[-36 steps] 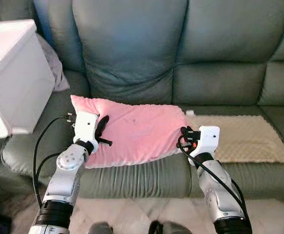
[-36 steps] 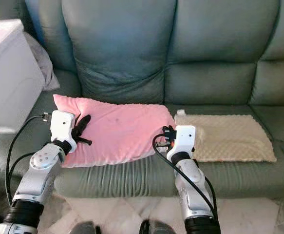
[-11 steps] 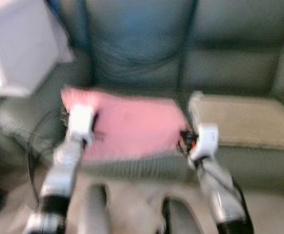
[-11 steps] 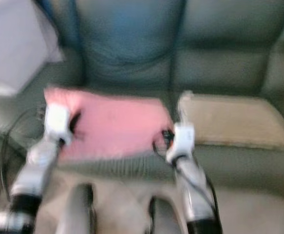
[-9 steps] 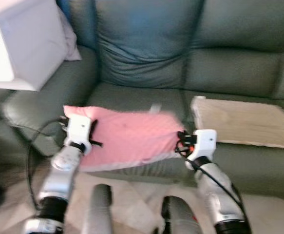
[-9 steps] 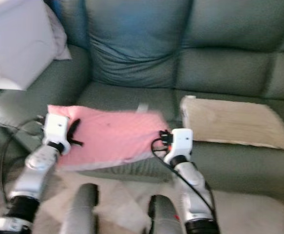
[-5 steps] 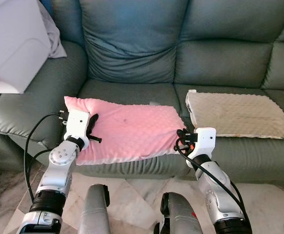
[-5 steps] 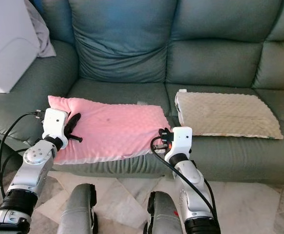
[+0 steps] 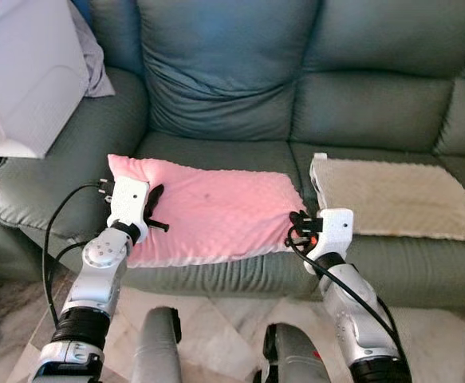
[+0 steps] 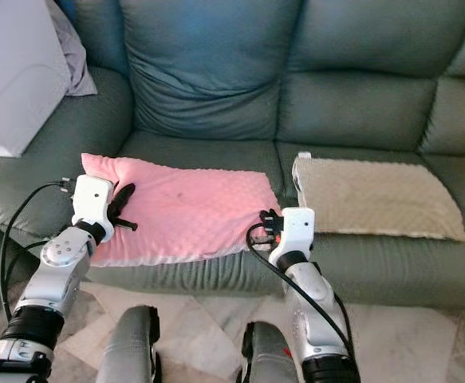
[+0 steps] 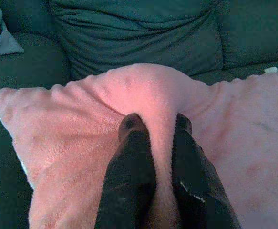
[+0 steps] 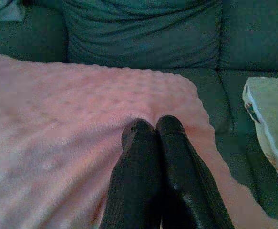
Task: Move the pillow to the sofa
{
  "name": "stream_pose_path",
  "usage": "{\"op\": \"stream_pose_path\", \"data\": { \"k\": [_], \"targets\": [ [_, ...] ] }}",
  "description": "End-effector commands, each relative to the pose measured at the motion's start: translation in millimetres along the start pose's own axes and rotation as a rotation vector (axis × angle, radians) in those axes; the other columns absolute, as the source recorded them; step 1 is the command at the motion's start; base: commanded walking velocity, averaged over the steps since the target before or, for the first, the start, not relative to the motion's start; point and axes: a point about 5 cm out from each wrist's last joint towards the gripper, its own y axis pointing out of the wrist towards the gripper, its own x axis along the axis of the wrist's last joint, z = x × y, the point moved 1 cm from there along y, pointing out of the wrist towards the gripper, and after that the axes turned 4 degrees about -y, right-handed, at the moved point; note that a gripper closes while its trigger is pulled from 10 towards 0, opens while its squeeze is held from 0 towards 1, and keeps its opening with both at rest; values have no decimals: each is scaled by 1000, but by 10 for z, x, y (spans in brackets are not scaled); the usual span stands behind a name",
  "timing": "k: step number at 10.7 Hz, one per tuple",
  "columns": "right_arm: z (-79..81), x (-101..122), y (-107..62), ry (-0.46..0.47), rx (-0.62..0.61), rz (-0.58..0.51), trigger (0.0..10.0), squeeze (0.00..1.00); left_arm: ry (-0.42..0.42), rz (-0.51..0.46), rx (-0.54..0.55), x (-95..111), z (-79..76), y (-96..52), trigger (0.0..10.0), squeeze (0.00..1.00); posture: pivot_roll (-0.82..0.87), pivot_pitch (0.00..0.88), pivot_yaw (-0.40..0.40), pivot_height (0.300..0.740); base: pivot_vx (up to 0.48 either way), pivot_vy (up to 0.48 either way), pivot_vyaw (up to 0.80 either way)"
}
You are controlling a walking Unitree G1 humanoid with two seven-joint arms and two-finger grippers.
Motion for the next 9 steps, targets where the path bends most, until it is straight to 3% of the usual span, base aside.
{"op": "stream_pose_path", "data": {
  "k": [1, 7, 9],
  "targets": [
    [-44, 55, 5, -15, -12, -19, 10000, 0, 0, -41, -17, 89, -28, 44, 10000, 0, -46, 58, -35, 637, 352, 0, 0],
    [-56, 43, -8, -19, -10, -14, 10000, 0, -2, -43, -18, 86, -38, 57, 10000, 0, -48, 58, -38, 637, 356, 0, 0],
    [-35, 38, -21, -24, -4, -12, 10000, 0, -3, -34, 0, 72, 2, 59, 10000, 0, -48, 69, -37, 637, 0, 0, 0]
  ]
}}
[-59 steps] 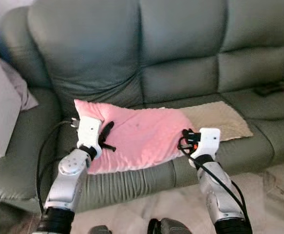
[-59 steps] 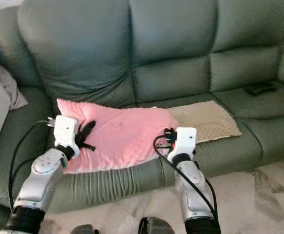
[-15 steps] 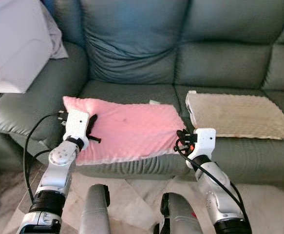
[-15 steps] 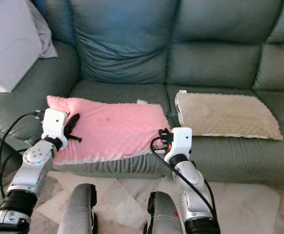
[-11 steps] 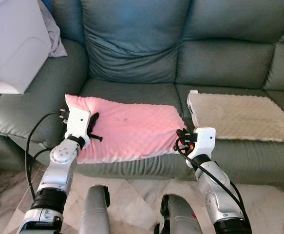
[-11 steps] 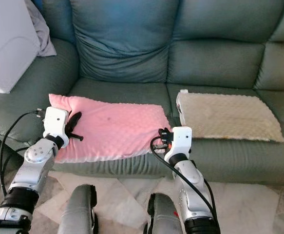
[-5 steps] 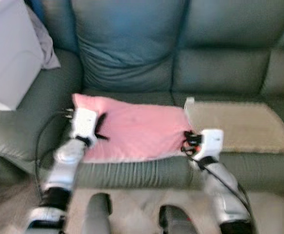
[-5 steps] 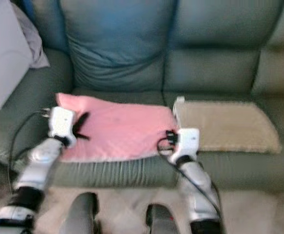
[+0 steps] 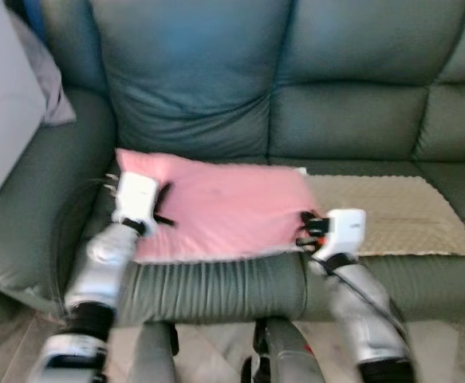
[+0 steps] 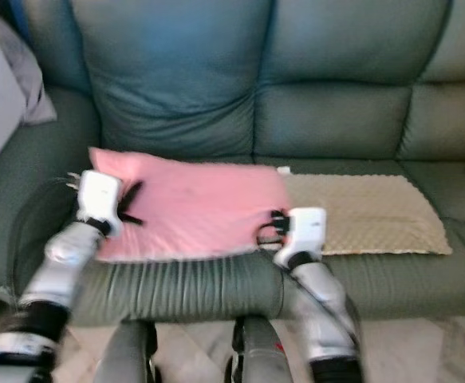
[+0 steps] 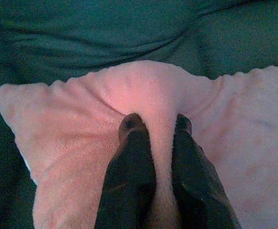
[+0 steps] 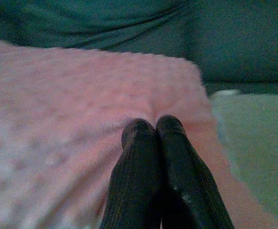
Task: Move the pillow to the sofa
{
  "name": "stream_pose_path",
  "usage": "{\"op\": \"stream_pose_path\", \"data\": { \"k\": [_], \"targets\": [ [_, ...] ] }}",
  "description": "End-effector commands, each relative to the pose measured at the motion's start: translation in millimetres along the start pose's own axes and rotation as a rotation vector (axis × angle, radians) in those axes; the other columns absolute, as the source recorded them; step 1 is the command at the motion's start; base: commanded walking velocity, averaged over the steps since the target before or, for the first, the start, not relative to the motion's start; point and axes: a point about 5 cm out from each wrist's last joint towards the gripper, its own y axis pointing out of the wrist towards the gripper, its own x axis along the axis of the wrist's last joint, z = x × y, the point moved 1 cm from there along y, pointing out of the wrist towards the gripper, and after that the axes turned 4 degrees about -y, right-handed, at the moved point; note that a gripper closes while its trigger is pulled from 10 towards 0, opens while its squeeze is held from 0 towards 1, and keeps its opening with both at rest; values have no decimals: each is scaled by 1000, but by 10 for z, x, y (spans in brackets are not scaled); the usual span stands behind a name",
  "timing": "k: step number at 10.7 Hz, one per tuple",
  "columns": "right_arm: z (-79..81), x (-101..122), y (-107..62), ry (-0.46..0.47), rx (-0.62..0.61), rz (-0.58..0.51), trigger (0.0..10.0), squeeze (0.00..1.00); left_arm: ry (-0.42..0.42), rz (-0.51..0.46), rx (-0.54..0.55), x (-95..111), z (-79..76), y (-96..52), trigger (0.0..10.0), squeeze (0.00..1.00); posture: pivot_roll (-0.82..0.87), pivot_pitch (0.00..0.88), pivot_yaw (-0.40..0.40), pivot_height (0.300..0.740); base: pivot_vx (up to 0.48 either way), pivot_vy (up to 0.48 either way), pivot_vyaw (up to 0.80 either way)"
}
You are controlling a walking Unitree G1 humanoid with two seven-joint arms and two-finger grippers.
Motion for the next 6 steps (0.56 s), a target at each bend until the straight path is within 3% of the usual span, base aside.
{"op": "stream_pose_path", "data": {
  "k": [1, 5, 6],
  "targets": [
    [-19, 44, -25, -10, -4, -10, 10000, 0, -1, -7, -4, 11, -7, 0, 10000, 0, -45, 85, -39, 637, 0, 0, 0],
    [-126, 198, 73, -17, -43, 3, 10000, 0, 129, 17, -97, 125, 35, 186, 10000, 0, -50, 254, -6, 637, 0, 0, 0],
    [-193, 294, 122, -7, -73, -16, 10000, 0, 122, 17, -86, 189, 65, 260, 10000, 0, -53, 291, 5, 637, 0, 0, 0]
  ]
}}
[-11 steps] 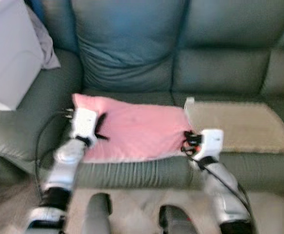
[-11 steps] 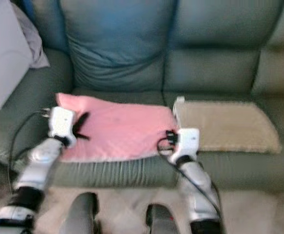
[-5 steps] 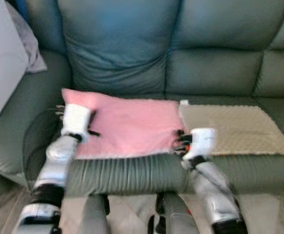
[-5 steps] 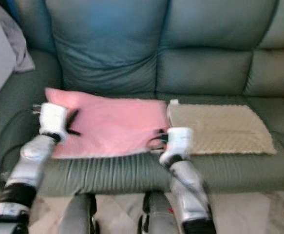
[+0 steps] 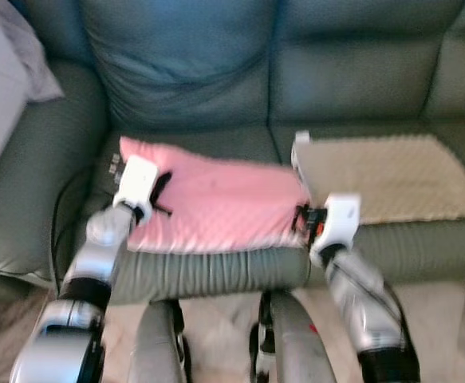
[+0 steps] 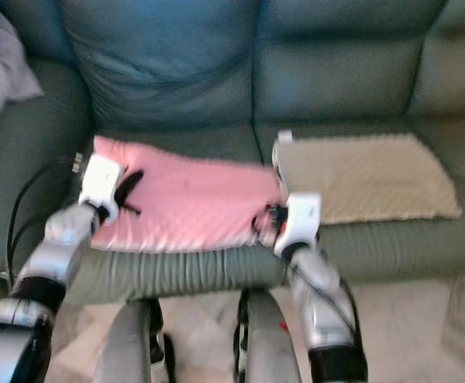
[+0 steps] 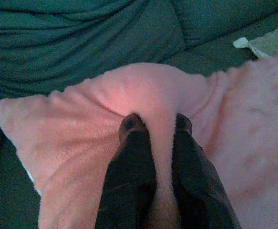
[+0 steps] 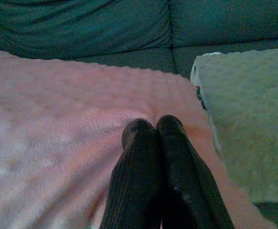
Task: Move the pillow to the sofa
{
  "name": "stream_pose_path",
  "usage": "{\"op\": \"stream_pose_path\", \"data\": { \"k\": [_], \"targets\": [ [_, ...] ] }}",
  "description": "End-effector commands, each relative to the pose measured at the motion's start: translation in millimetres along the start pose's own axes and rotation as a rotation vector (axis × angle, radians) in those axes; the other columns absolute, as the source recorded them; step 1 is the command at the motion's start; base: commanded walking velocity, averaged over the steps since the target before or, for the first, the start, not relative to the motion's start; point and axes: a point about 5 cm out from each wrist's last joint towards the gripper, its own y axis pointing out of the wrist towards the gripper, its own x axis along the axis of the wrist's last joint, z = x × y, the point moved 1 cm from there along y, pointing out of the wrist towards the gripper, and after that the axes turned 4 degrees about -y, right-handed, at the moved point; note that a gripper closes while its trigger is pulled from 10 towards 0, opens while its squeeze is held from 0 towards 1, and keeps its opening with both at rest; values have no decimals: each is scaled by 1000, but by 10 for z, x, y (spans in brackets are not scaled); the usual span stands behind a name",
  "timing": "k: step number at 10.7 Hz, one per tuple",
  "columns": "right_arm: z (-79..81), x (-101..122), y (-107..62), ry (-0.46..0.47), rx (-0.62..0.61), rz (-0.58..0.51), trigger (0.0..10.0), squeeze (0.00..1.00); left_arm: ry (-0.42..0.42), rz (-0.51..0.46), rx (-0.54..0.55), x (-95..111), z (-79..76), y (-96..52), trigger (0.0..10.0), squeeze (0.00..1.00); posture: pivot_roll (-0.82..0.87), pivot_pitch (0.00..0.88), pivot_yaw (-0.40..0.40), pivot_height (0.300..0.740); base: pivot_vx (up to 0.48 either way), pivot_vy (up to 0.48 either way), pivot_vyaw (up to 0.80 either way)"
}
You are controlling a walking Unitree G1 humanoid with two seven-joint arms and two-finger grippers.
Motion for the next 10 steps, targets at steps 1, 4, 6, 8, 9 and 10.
{"op": "stream_pose_path", "data": {
  "k": [1, 4, 6, 8, 9, 10],
  "targets": [
    [-51, 38, -15, 7, -25, -6, 10000, 0, 14, 7, 14, -9, 71, -13, 10000, 0, -55, 310, 8, 637, 0, 0, 0],
    [-106, 180, 200, -5, 4, -3, 10000, 0, 89, -2, 81, 185, 147, 188, 10000, 0, -70, 401, 6, 637, 0, 0, 0],
    [-141, 307, 381, -31, 47, -3, 10000, 0, 150, 63, 196, 180, 302, 205, 10000, 0, -72, 417, -3, 637, 0, 0, 0],
    [-187, 431, 503, -72, 72, -10, 10000, 0, 156, 75, 254, 197, 412, 192, 10000, 0, -77, 423, -17, 637, 0, 0, 0],
    [-219, 455, 548, -89, 77, -11, 10000, 0, 155, 88, 295, 206, 511, 167, 10000, 0, -81, 425, -25, 637, 0, 0, 0],
    [-179, 453, 575, -78, 102, -18, 10000, 0, 195, 89, 279, 233, 544, 166, 10000, 0, -84, 421, -35, 637, 0, 0, 0]
  ]
}}
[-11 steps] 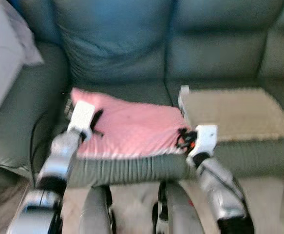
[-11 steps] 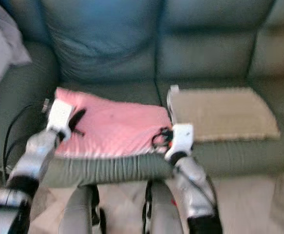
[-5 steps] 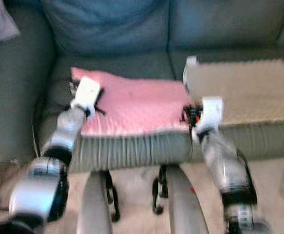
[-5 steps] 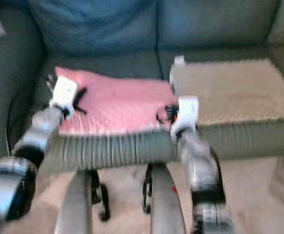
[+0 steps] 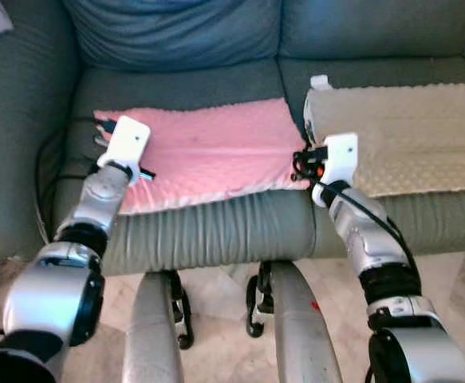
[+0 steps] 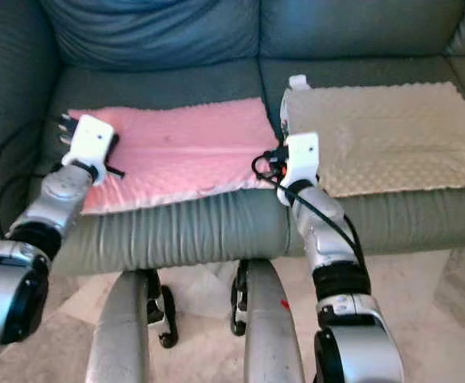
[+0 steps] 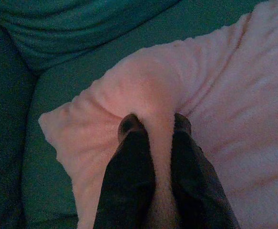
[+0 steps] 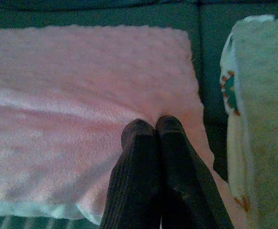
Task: Move the pillow to the sofa
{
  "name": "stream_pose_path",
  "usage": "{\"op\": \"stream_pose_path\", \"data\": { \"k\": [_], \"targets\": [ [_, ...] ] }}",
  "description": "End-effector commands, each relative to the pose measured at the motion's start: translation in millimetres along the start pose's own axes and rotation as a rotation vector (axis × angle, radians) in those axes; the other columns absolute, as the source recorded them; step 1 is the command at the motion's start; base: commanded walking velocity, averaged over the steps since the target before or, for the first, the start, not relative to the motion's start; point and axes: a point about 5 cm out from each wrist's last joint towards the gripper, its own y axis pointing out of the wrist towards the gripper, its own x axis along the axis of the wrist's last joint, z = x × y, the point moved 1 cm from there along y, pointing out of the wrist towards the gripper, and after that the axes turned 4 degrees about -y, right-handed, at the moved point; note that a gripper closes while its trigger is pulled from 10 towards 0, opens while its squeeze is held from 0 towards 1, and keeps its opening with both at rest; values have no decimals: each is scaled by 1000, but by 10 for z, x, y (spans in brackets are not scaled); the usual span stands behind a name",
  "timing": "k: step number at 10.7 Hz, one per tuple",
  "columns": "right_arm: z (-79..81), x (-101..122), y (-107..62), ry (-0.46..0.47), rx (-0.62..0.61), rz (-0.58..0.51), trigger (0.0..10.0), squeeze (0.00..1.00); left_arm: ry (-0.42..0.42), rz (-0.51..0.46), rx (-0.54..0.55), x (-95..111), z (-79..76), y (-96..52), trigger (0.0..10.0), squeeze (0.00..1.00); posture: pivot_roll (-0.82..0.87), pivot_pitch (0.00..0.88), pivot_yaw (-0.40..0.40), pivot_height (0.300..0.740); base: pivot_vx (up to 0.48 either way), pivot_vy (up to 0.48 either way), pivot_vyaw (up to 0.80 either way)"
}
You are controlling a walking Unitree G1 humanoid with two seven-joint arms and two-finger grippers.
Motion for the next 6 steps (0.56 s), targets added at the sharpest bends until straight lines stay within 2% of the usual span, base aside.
{"op": "stream_pose_path", "data": {
  "k": [1, 3, 4, 6],
  "targets": [
    [-7, -60, -26, 22, 1, 2, 10000, 0, 30, 39, 7, -111, 80, -39, 10000, 0, -84, 418, -37, 637, 0, 0, 0],
    [253, -38, 18, 55, 81, -32, 10000, 0, 71, 32, -6, -48, 120, -16, 10000, 0, -87, 411, -45, 637, 0, 0, 0],
    [361, -22, 50, 51, 104, -45, 10000, 0, 72, 37, 22, -17, 209, -9, 10000, 0, -90, 404, -47, 637, 0, 0, 0],
    [381, -8, 97, 45, 89, -52, 10000, 0, 69, 52, 70, -25, 352, -26, 10000, 0, -89, 401, -49, 637, 0, 0, 0]
  ]
}}
